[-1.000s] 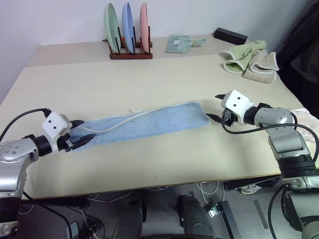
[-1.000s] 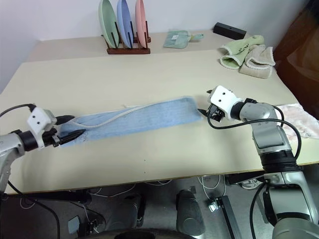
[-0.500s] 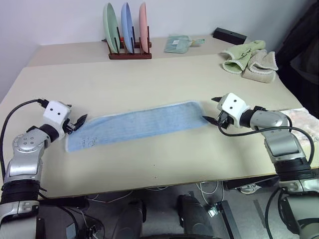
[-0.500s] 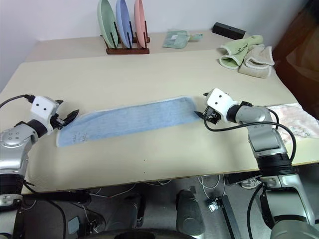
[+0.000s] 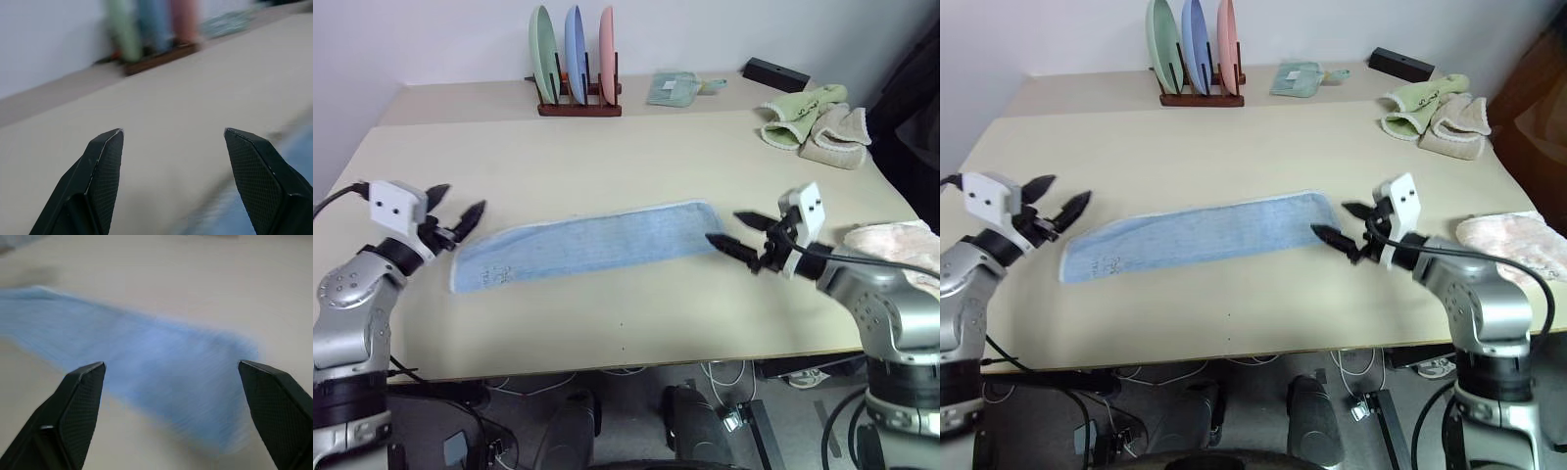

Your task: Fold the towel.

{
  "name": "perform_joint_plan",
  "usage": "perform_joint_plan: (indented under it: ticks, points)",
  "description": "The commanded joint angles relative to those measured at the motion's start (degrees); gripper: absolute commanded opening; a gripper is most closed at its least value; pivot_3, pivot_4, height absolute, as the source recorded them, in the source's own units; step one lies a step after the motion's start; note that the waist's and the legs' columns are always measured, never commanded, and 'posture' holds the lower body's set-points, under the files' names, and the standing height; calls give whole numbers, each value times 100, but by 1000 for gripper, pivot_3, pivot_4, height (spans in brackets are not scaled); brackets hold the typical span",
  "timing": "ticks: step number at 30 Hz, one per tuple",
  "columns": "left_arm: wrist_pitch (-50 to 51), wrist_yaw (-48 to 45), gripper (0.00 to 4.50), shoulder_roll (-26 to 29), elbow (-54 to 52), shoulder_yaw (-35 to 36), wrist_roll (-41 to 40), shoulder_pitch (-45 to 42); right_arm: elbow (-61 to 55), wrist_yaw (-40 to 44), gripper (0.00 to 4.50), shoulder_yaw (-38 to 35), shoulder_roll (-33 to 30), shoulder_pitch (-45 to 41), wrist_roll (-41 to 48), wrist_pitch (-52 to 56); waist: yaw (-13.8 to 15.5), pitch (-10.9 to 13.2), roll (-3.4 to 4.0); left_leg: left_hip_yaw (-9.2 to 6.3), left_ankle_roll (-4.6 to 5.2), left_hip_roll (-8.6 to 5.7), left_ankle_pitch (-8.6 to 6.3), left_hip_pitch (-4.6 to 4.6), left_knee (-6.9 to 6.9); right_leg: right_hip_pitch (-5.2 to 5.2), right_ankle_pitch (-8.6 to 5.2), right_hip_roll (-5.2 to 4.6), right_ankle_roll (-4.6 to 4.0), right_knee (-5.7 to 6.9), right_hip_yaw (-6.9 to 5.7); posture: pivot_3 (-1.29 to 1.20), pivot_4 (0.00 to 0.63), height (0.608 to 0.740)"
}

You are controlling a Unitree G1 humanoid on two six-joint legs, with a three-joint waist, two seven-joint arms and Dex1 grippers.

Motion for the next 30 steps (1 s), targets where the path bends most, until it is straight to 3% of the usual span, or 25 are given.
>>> perform_joint_plan:
  ticks: [1, 8, 16, 20, 26, 30]
  points:
    - [89, -415, 3369, 39, -881, -637, -55, 249, -429, -598, 4466, -355, 186, 116, 463, 779, -1, 0, 0, 1, 0, 0, 0, 0, 2, 0, 0, 0, -1, 0, 0, 0, 150, 740]
    - [309, -760, 3369, -61, -1553, -1544, -106, 519, -245, -1961, 4466, -697, 1292, -229, 836, 1698, -44, -2, 3, 1, 1, 4, 0, 3, 5, 2, 0, 8, -3, 2, 1, 0, 150, 740]
    - [307, -661, 3369, -204, -1623, -1626, -38, 569, 1139, -3539, 4466, -1399, 2471, -1301, 577, 1475, -17, -4, 3, -1, 2, 3, 0, 1, 7, 3, 0, 9, -2, 0, 1, 0, 150, 740]
    - [360, -541, 3369, -233, -1721, -1576, -26, 631, 1793, -4153, 3261, -1850, 2705, -1763, 542, 1078, -24, -11, 10, -4, 2, 4, 0, 4, 8, 7, 3, 11, -6, 1, -2, 0, 150, 740]
    - [351, -464, 3369, -233, -1870, -1598, -17, 844, 1793, -4464, 120, -1968, 2672, -1810, 699, 845, -38, -12, 13, -5, 3, 4, 0, 4, 5, 6, 3, 11, -6, 0, -2, 0, 150, 740]
    - [347, -439, 3369, -249, -1856, -1638, -17, 830, 1488, -4482, 26, -2036, 2342, -1746, 749, 760, -18, -11, 16, -4, 3, 4, 0, 3, 5, 7, 3, 11, -6, 0, -2, 0, 150, 740]
